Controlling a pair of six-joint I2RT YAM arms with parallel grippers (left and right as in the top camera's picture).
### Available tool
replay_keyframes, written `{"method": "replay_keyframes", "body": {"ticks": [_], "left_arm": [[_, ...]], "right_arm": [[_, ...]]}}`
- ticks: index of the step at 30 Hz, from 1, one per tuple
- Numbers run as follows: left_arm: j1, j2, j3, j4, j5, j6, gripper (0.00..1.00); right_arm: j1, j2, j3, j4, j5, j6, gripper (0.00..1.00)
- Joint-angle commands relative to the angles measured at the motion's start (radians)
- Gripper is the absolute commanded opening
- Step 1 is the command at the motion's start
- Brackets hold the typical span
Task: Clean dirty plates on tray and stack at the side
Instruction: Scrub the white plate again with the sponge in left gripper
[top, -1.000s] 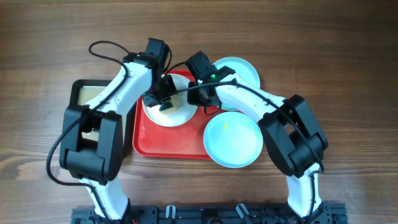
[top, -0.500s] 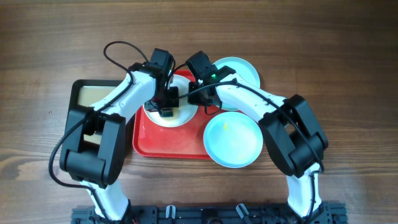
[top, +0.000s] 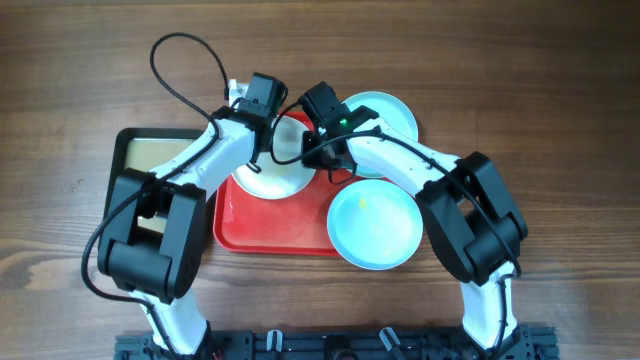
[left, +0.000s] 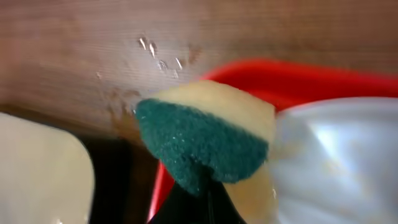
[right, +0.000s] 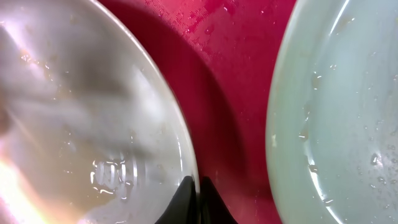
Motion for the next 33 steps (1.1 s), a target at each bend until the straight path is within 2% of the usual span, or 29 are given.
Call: {"method": "replay_keyframes", "body": {"ticks": [1, 3, 9, 11, 13, 15, 19, 23, 24, 27, 29, 31, 33], "left_arm": [[0.009, 0.000, 0.045, 0.042, -0.140, -0.088, 0.04], [0.010, -0.011, 0.079, 0.039, -0.117, -0.128, 0.04], [0.037, -0.066, 0.163, -0.071, 0.129, -0.136, 0.04], [0.064, -0.077, 0.164, -0.146, 0.250, -0.135, 0.04], [0.090, -0.076, 0.160, -0.224, 0.470, -0.082, 0.04], [0.092, -0.076, 0.128, -0.249, 0.574, -0.029, 0.04], [0.084, -0.056, 0.045, -0.228, 0.548, 0.023, 0.04], [0.084, -0.011, -0.037, -0.131, 0.386, 0.021, 0.04], [0.084, -0.002, -0.051, -0.116, 0.352, 0.001, 0.04], [0.084, 0.004, -0.060, -0.130, 0.152, -0.173, 0.04], [0.084, 0.004, -0.060, -0.132, 0.085, -0.227, 0.04], [0.080, 0.004, -0.060, -0.128, 0.175, -0.220, 0.04], [0.076, 0.004, -0.060, -0.120, 0.335, -0.148, 0.04]], "right_arm": [[-0.011, 0.010, -0.007, -0.018, 0.051, -0.014, 0.04], [-0.011, 0.011, -0.007, -0.019, 0.051, -0.014, 0.04], [-0.011, 0.011, -0.007, -0.021, 0.051, -0.031, 0.04], [-0.011, 0.011, -0.007, -0.020, 0.050, -0.034, 0.04], [-0.011, 0.011, -0.007, -0.020, 0.050, -0.034, 0.04], [-0.011, 0.011, -0.007, -0.019, 0.050, -0.034, 0.04], [-0.011, 0.011, -0.007, -0.019, 0.043, -0.040, 0.04], [-0.011, 0.011, -0.007, -0.019, 0.043, -0.041, 0.04], [-0.011, 0.011, -0.007, -0.019, 0.043, -0.040, 0.04], [-0.011, 0.011, -0.007, -0.020, 0.043, -0.040, 0.04], [-0.011, 0.011, -0.007, -0.019, 0.043, -0.040, 0.04], [-0.011, 0.011, -0.007, -0.019, 0.043, -0.040, 0.04], [-0.011, 0.011, -0.007, -0.019, 0.044, -0.040, 0.04]]}}
